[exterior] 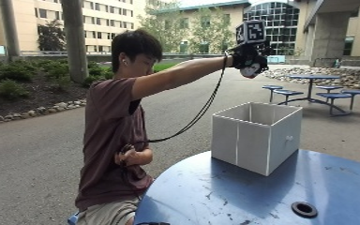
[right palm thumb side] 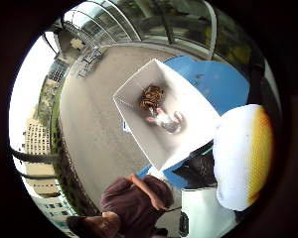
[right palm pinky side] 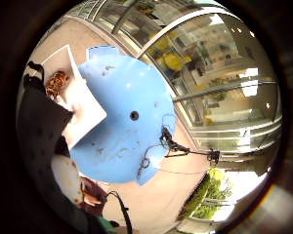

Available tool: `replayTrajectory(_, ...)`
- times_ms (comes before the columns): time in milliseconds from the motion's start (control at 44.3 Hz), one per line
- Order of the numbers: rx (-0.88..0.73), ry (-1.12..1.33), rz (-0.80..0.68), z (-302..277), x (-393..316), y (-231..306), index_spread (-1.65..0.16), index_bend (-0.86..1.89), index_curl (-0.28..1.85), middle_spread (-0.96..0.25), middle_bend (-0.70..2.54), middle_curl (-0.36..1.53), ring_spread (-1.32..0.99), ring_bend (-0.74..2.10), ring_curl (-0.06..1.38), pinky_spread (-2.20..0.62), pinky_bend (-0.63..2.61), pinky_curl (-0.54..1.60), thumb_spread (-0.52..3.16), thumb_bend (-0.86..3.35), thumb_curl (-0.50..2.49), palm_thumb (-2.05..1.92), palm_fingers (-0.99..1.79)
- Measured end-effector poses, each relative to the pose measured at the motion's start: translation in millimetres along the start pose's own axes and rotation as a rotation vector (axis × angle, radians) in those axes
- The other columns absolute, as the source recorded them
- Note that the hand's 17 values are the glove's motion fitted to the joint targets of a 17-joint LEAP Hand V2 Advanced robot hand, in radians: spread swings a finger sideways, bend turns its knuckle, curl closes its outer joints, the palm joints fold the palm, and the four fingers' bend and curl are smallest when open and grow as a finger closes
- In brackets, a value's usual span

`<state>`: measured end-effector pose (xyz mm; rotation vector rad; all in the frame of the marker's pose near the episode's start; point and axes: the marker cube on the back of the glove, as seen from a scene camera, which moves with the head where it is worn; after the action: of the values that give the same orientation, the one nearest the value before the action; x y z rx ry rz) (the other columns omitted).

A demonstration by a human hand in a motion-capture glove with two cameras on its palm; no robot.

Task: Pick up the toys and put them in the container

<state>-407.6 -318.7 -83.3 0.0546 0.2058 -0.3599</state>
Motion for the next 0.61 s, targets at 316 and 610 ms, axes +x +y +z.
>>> replayTrajectory(316,-0.107,0.002,-0.060,17,-79,-59,-0.29,0.98,1.02,-0.25,1.30,0.91,-0.42,1.55,0.85,-0.35,1.47,0.64,0.56,0.04,1.09,0.60,0.63)
replayTrajectory(610,-0.294,-0.015,-0.076,57,-103,-73,-0.25,0.08,0.59,-0.06,0.29,0.55,-0.14,0.72,0.59,-0.07,1.34,0.52,1.03,-0.09,0.73,0.00,-0.58)
